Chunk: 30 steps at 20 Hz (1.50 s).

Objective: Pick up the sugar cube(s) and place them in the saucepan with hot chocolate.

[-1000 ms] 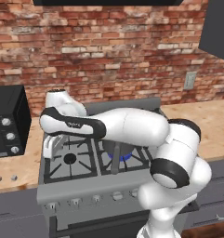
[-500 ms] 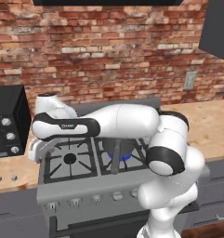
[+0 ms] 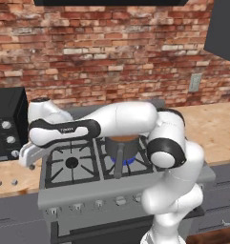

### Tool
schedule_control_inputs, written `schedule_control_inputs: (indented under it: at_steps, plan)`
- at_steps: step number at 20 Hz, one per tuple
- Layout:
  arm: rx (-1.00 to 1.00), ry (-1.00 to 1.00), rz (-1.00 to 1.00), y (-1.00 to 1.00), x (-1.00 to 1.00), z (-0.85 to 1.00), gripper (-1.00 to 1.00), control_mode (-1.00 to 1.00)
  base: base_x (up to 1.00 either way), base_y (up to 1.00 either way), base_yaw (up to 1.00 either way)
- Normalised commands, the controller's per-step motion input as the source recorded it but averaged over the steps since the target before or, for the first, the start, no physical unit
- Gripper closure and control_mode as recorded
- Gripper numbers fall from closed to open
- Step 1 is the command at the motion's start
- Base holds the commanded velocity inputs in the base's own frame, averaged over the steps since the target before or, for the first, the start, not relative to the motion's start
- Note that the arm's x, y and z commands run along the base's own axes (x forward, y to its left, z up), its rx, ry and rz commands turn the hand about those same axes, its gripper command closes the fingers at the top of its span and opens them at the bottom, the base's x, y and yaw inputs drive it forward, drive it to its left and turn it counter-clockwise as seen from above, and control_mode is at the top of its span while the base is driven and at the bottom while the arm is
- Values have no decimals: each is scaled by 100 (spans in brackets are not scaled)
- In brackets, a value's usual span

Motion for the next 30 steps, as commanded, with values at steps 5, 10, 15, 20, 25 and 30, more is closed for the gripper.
schedule_control_inputs:
  at_steps: [5, 10, 15, 20, 25, 30]
  plan:
    - [-1, -1, 0, 5, 3, -26, -100, -100, 0, 0, 0]
    - [0, -5, 0, 7, 0, -25, -100, -100, 0, 0, 0]
    - [0, -4, 0, 16, 0, -23, -100, -100, 0, 0, 0]
    - [0, -4, 0, 24, 0, -21, -100, -100, 0, 0, 0]
    - [0, -1, 0, 23, 10, -20, -100, -100, 0, 0, 0]
    - [0, 0, 0, 26, 15, -10, -100, -100, 0, 0, 0]
